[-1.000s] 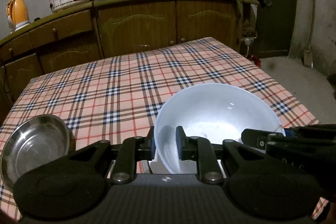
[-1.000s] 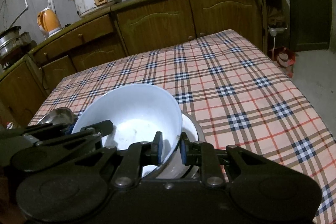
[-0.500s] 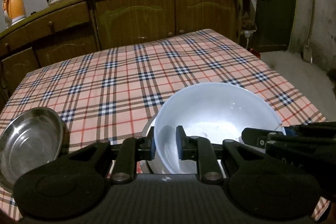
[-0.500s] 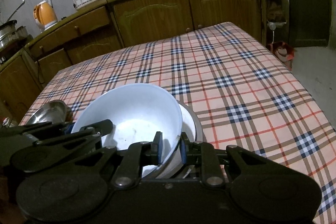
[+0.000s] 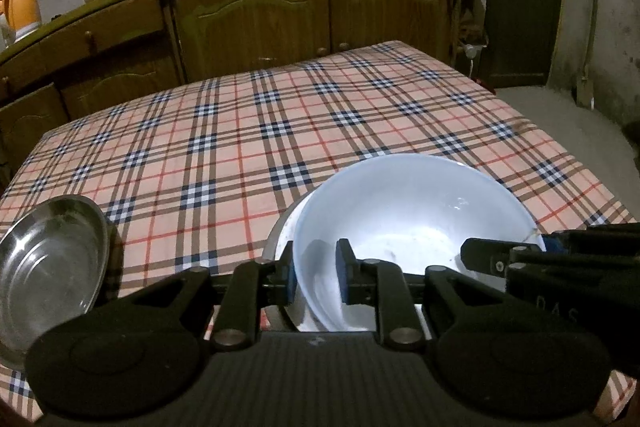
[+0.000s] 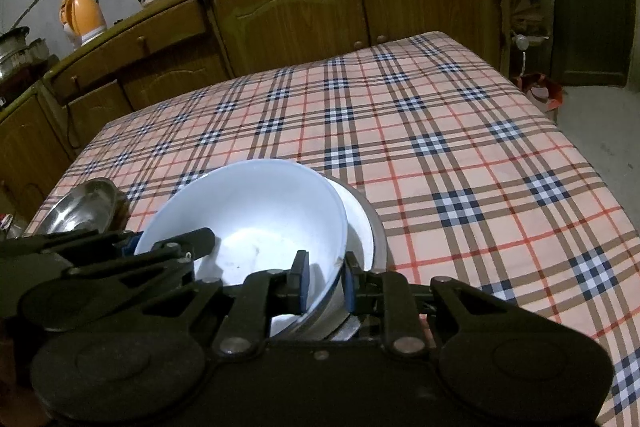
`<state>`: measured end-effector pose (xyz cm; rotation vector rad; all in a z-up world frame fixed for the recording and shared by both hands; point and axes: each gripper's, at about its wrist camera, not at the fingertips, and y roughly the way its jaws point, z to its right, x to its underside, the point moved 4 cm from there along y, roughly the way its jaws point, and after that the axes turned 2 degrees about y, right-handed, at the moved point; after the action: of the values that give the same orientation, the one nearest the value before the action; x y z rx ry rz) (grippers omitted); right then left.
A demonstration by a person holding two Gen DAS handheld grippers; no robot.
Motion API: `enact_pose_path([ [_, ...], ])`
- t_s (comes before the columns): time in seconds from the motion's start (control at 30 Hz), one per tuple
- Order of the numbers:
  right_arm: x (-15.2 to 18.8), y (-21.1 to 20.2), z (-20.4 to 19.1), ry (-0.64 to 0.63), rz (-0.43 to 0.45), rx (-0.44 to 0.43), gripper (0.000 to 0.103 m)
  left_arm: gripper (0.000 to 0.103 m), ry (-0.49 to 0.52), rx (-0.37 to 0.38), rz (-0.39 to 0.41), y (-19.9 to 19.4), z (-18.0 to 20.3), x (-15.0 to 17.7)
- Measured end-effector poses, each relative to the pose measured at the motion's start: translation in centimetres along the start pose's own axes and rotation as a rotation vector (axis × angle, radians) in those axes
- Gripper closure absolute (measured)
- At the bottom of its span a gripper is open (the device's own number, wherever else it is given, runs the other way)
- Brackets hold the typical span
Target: Organize plates and bowls
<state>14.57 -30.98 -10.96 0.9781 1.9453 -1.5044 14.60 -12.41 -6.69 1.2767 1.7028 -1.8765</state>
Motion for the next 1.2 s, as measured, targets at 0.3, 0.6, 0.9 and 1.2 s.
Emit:
enact_pose_path([
  [0.3, -0.1, 0.8, -0.2, -0.009, -0.01, -0.007, 0.073, 0.081, -0.017, 0.01, 0.016, 0.4, -0.3, -0.1],
  [0.6, -0.4, 0.6, -0.8, -0.019, -0.002, -0.01, 0.053, 0.066, -0.032, -0.013, 0.037, -0.1, -0.6, -0.3],
  [0.9, -1.6, -1.4, -0.2, 0.0, 0.081, 0.004, 0.026, 0.06, -0.077, -0.007, 0.045, -0.8, -1.4, -0.7],
  [1.2, -2.0, -3.2, 0.4, 0.004, 0.196, 0.058, 0.02, 0.038, -0.102, -0.015, 0.057, -1.8, -1.9, -0.8],
])
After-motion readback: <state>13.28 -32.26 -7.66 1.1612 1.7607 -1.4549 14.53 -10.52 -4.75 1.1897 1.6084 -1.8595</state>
